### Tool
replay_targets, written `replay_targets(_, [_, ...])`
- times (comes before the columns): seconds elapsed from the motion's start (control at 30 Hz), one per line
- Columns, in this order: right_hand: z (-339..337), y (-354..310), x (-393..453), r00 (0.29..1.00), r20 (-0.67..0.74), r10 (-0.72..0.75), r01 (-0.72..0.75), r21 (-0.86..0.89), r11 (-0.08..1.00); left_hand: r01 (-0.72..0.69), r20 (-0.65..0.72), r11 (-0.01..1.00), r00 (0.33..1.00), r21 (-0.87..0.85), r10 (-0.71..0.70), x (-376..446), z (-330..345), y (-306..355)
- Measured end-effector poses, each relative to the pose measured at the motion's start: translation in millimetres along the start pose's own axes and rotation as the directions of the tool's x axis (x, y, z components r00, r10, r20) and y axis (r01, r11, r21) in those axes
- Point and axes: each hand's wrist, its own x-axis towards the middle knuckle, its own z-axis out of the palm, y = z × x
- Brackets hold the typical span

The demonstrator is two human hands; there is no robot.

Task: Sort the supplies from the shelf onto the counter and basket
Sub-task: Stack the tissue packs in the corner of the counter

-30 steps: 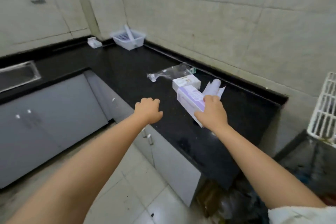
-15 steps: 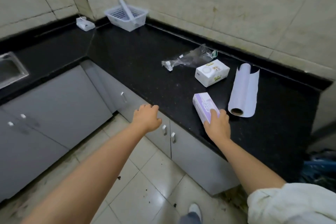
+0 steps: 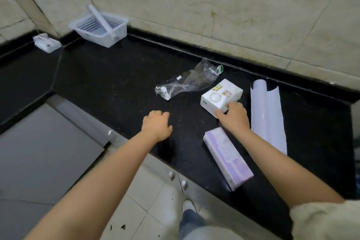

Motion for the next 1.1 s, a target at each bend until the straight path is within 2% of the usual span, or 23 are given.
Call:
replay_targets(0.1, [15.0,-31.7,60.0,0.961,0.017,0.275,-0.276,0.111,0.955,-0.021,-0.014,1.0,1.0,0.02,0.021,35.7,-15.6,-2.2])
replay_targets(0.2, [33.2,-46.2,98.6,0.839,0.057,0.54,-0.542,0.157,0.825,-0.02,0.0,1.0,1.0,0.017,0.02,59.1,-23.2,-9.2])
replay_targets(0.27, [44.9,-51.8,108.4,0.79,0.048,0.612,-0.613,0.123,0.781,-0.014,0.029,1.0,0.999,0.008,0.013,69.2,-23.3,-17.2])
replay_targets(0.43, [56.6,-66.6,123.2,0.737,-0.025,0.675,-0.676,-0.013,0.737,0.017,0.076,0.999,0.997,-0.042,-0.014,88.9,-22.2,-41.3])
replay_targets(0.57, [65.9,-66.9,116.4,0.74,-0.06,0.67,-0.673,-0.091,0.734,0.015,0.147,0.995,0.989,-0.102,0.0,103.1,-16.7,-61.6])
replay_targets(0.67, [67.4,-58.8,103.2,0.753,-0.086,0.652,-0.658,-0.086,0.748,-0.042,0.146,0.996,0.988,-0.079,0.054,106.3,-14.1,-71.6])
replay_targets(0.9, [40.6,-68.6,75.7,0.751,-0.179,0.636,-0.623,0.129,0.772,-0.192,-0.018,0.98,0.981,0.046,0.193,111.5,-29.0,-115.5])
replay_targets(1.0, [33.6,-115.8,62.9,0.824,-0.247,0.51,-0.495,0.124,0.86,-0.198,-0.074,0.98,0.977,0.028,0.2,110.6,-42.0,-142.7])
replay_targets(1.1, [45.1,-184.8,52.3,0.924,-0.238,0.298,-0.293,0.057,0.954,-0.198,-0.103,0.98,0.974,0.03,0.2,107.5,-54.9,-179.0])
